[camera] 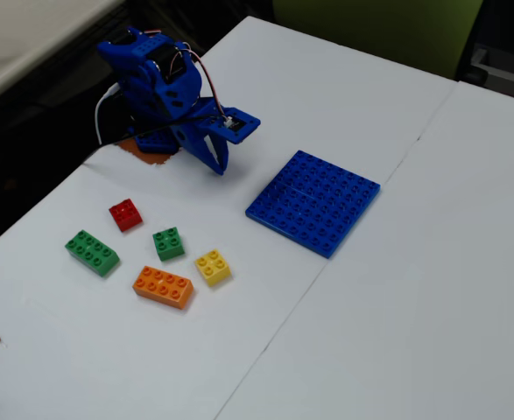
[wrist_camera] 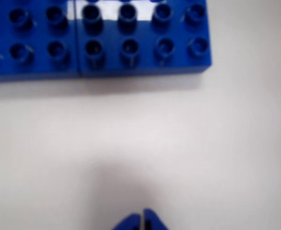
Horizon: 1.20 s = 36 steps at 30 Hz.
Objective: Pick up the 2x2 green block and go up the 8x8 blue block.
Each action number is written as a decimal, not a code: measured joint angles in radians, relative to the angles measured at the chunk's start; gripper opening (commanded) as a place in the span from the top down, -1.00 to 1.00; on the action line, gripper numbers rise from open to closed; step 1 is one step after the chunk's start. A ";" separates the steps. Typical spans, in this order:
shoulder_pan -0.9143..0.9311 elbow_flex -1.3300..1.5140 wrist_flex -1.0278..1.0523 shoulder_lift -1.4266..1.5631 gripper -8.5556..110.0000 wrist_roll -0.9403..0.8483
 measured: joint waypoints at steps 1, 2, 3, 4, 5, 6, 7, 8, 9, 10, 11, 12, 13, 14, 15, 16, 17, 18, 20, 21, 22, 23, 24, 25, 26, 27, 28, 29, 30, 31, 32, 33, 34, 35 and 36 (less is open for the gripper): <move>0.006 -0.014 0.011 0.000 0.85 0.006; 0.015 -0.034 0.026 0.000 0.85 0.014; 0.023 -0.060 0.044 0.000 0.85 0.018; 0.034 -0.097 0.063 -0.015 0.85 0.023; 0.043 -0.153 0.086 -0.041 0.85 0.032; 0.044 -0.209 0.109 -0.089 0.85 0.038; 0.043 -0.282 0.140 -0.155 0.85 0.051; 0.041 -0.364 0.172 -0.227 0.85 0.064; 0.044 -0.454 0.204 -0.307 0.85 0.081; 0.044 -0.548 0.238 -0.396 0.85 0.095; 0.048 -0.649 0.278 -0.492 0.85 0.103; 0.060 -0.742 0.313 -0.586 0.85 0.103; 0.077 -0.836 0.351 -0.683 0.83 0.100; 0.100 -0.925 0.390 -0.779 0.82 0.083; 0.129 -1.008 0.423 -0.876 0.80 0.061; 0.160 -1.074 0.440 -0.950 0.77 0.043; 0.189 -1.129 0.446 -1.022 0.75 0.020; 0.224 -1.170 0.451 -1.081 0.73 -0.009; 0.293 -1.213 0.445 -1.183 0.71 -0.080; 0.324 -1.223 0.433 -1.227 0.71 -0.120; 0.351 -1.226 0.416 -1.262 0.68 -0.156; 0.387 -1.229 0.394 -1.293 0.66 -0.190; 0.420 -1.233 0.370 -1.324 0.62 -0.222; 0.456 -1.235 0.347 -1.351 0.60 -0.256; 0.491 -1.235 0.324 -1.379 0.58 -0.287; 0.515 -1.235 0.301 -1.402 0.53 -0.308; 0.532 -1.235 0.279 -1.422 0.50 -0.325; 0.543 -1.235 0.253 -1.440 0.47 -0.331; 0.549 -1.235 0.227 -1.457 0.45 -0.330; 0.555 -1.235 0.198 -1.471 0.44 -0.325; 0.565 -1.235 0.167 -1.485 0.44 -0.310; 0.572 -1.235 0.133 -1.500 0.43 -0.298; 0.580 -1.235 0.100 -1.516 0.41 -0.285; 0.588 -1.235 0.071 -1.532 0.41 -0.273; 0.592 -1.235 0.038 -1.549 0.41 -0.256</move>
